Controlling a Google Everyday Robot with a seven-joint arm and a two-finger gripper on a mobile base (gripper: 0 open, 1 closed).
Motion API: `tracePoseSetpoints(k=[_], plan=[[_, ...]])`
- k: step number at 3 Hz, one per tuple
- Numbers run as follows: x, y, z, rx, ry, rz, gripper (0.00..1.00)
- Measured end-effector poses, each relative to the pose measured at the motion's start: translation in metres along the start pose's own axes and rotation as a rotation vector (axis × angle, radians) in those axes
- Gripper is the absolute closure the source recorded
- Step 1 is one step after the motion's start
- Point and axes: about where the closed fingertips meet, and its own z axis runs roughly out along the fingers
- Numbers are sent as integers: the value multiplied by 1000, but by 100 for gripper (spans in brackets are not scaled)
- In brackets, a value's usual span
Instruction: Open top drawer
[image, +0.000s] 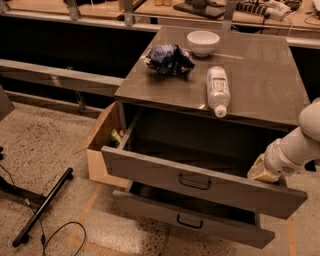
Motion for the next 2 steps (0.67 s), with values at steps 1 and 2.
tracePoseSetpoints(k=[1,2], plan=[[5,25,-9,-108,25,14,100],[12,61,-27,-189,67,43,100]])
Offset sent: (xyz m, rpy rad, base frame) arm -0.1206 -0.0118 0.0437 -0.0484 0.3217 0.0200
